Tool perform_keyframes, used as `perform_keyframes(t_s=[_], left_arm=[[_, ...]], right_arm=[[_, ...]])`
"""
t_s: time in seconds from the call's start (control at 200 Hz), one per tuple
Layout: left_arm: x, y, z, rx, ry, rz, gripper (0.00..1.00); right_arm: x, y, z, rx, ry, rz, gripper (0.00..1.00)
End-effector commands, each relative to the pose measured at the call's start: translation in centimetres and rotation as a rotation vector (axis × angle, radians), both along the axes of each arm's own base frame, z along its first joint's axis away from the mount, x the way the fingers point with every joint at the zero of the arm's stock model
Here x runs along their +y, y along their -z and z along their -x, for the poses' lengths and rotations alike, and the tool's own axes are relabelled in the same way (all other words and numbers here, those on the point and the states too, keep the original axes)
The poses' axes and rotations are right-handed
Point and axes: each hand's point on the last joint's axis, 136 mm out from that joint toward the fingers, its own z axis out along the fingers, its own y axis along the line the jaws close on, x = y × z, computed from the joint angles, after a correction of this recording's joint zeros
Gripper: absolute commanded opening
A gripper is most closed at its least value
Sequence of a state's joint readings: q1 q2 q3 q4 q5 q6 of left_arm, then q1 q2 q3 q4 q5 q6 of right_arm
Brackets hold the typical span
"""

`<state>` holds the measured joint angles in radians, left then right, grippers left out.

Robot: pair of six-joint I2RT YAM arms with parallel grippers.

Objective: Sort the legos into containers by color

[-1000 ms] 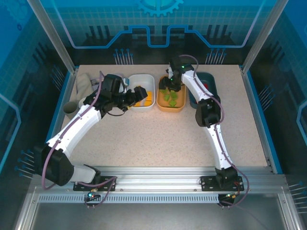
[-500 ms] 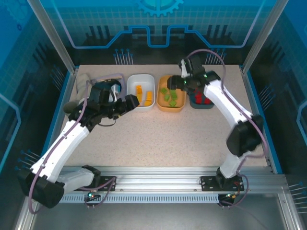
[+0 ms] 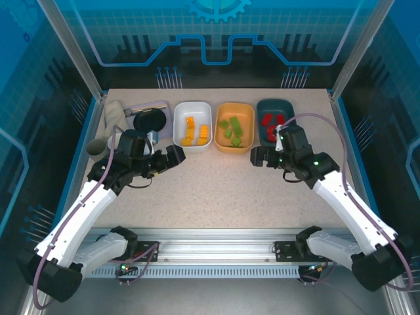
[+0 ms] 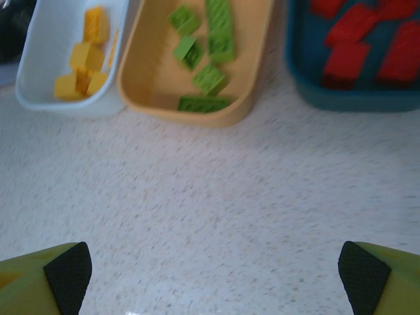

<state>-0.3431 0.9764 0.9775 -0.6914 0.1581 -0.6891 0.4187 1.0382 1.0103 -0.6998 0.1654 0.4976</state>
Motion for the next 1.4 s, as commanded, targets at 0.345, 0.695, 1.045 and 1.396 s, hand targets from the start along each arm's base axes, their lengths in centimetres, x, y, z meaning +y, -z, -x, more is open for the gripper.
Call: perform_keyframes(t_s=[0.345,0.695,1.045,1.396], left_arm=[[14.3,6.8,-4.4,-0.239,-0.203,-0.878,0.99],[15.5,12.6,-11.7,-0.321,-0.238,-0.768,0.99],[14.2,13.0,-13.5,-0.544,-0.197,-0.646,0.99],[14.8,13.3,-13.5,-0.537,-0.234,-0.657,0.99]], right_arm=[[-11.1,5.4,-4.4,-0.328,0.266,0.45,1.0],[-10.5,10.3,-11.3,-0.384,0.118,0.366,1.0],[-9.9,11.9,-10.8,-0.503,0.076,0.253,1.0],[-9.2,12.0,-11.6,-0.474,0.059,0.304,1.0]])
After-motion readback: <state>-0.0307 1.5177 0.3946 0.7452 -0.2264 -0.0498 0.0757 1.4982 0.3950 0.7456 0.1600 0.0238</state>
